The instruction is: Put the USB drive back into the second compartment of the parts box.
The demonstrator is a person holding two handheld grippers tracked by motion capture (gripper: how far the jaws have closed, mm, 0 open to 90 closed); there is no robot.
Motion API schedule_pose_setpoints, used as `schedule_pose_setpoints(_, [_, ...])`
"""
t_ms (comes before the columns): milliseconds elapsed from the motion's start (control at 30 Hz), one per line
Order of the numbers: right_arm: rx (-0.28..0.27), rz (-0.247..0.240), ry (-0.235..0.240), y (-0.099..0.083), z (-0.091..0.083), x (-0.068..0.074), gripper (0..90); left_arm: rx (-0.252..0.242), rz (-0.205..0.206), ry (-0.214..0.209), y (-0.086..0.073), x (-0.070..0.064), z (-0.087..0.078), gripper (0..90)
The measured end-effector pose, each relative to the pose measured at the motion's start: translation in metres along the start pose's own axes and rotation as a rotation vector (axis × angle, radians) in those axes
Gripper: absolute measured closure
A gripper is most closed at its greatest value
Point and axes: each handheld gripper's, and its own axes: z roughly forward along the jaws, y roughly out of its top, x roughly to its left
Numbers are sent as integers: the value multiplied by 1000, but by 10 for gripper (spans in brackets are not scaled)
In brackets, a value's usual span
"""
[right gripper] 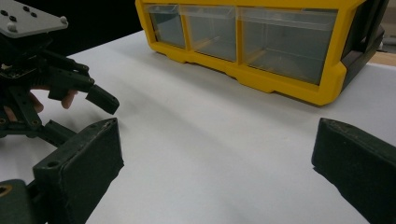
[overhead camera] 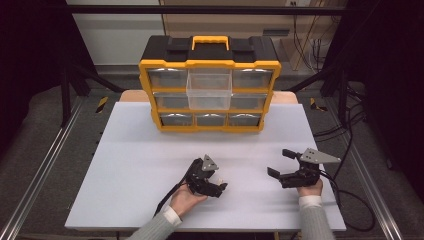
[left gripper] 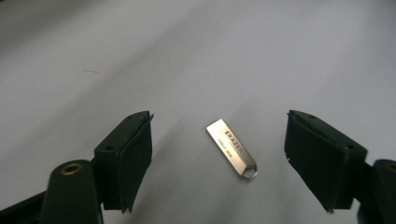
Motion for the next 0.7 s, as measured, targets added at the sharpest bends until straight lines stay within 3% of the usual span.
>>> schedule_pose_setpoints(233, [0, 0, 1, 0, 0, 0, 22, 20, 27, 12, 0, -5, 2, 369])
schedule_pose_setpoints(700, [-1, 0, 1, 0, 0, 0, 22, 48, 22, 5, 1, -10, 5, 568])
